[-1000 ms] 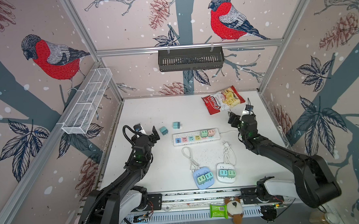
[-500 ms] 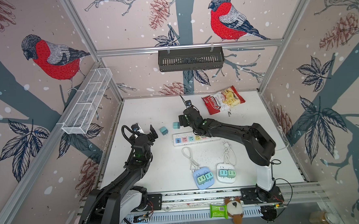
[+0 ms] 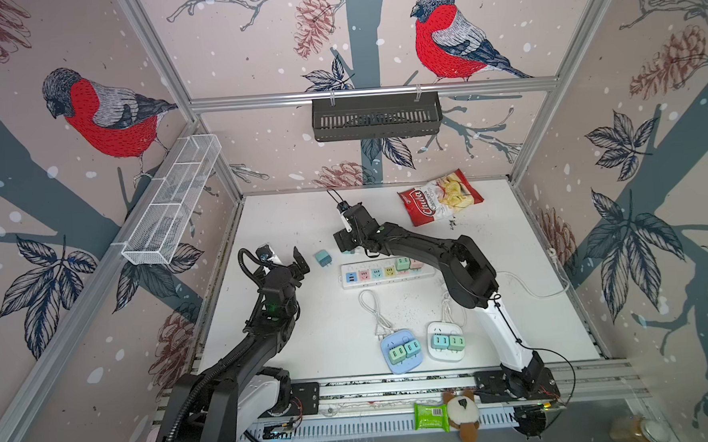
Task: Insert the plug
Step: 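Reach the right gripper toward the teal chargers beside the power strip, then lower the right gripper onto the nearer teal charger and close it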
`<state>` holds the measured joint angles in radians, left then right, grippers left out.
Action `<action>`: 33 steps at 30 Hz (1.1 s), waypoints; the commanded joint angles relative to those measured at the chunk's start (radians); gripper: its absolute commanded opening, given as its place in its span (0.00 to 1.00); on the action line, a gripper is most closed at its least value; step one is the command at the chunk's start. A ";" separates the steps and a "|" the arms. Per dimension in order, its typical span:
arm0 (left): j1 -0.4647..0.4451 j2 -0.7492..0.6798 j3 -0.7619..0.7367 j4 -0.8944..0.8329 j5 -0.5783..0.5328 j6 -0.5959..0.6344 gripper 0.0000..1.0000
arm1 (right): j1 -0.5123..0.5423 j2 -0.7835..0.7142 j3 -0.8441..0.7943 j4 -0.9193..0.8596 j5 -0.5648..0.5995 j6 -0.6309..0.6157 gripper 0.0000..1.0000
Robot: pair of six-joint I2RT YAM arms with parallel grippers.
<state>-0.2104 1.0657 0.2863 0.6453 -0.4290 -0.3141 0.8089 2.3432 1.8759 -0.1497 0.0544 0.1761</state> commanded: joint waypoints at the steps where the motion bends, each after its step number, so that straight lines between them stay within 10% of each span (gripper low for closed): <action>1: 0.005 -0.001 0.001 0.062 -0.003 -0.014 0.98 | -0.024 0.008 0.008 -0.003 -0.114 -0.095 0.86; 33: 0.013 0.011 0.005 0.070 0.025 -0.016 0.98 | -0.025 0.087 0.065 -0.120 -0.236 -0.219 0.82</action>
<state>-0.2016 1.0752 0.2863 0.6529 -0.4107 -0.3172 0.7811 2.4523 1.9511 -0.2726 -0.1631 -0.0296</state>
